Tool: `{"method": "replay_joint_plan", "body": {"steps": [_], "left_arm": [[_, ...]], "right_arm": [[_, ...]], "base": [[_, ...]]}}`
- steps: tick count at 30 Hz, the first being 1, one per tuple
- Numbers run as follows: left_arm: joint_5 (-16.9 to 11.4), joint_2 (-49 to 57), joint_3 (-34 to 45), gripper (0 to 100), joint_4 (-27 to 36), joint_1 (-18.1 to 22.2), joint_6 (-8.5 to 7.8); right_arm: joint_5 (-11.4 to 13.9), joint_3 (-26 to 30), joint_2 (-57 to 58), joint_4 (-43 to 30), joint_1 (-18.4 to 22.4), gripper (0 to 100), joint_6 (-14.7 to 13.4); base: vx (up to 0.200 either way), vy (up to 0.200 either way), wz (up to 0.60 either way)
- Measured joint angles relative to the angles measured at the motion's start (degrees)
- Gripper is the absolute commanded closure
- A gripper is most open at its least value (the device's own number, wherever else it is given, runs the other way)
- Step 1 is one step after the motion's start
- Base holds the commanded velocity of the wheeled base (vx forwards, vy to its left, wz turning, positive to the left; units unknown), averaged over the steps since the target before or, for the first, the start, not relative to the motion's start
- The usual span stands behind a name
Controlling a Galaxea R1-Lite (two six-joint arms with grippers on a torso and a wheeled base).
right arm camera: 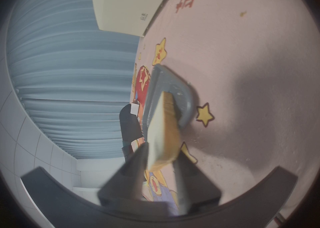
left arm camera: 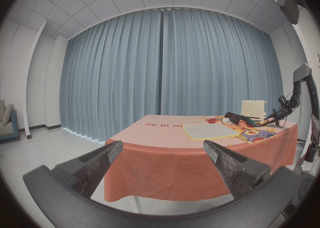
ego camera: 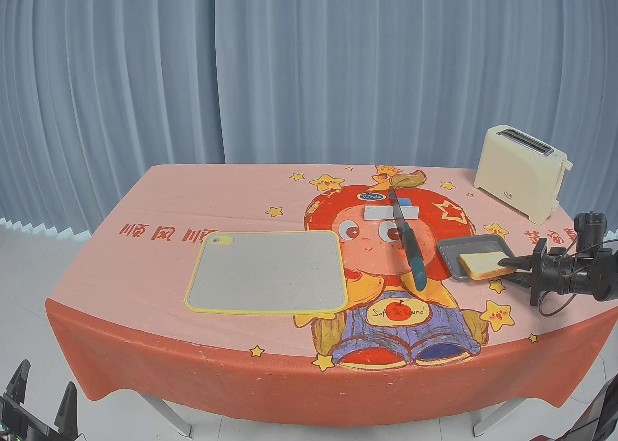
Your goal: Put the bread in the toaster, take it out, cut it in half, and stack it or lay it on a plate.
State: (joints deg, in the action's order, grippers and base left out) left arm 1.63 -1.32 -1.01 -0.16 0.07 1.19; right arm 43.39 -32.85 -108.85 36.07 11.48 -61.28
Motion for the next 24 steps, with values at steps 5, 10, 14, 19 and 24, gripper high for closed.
{"method": "replay_joint_plan", "body": {"steps": [5,10,14,19,24], "left_arm": [[0.0,0.0,0.0,0,0.0,0.0,0.0],[0.02,0.0,0.0,0,0.0,0.0,0.0],[0.02,0.0,0.0,0,0.0,0.0,0.02],[0.0,0.0,0.0,0,0.0,0.0,0.0],[0.0,0.0,0.0,0,0.0,0.0,0.0]], "right_arm": [[-0.06,0.35,-1.21,0.06,-0.02,100,0.05],[-0.2,1.13,-0.49,0.02,-0.51,100,0.02],[-0.34,1.46,0.67,0.0,-0.68,100,0.02],[-0.48,1.72,2.97,-0.05,-0.74,100,-0.07],[-0.52,2.04,5.13,-0.02,-1.1,100,-0.13]], "base": [[0.0,0.0,0.0],[0.0,0.0,0.0],[0.0,0.0,0.0],[0.0,0.0,0.0],[0.0,0.0,0.0]]}}
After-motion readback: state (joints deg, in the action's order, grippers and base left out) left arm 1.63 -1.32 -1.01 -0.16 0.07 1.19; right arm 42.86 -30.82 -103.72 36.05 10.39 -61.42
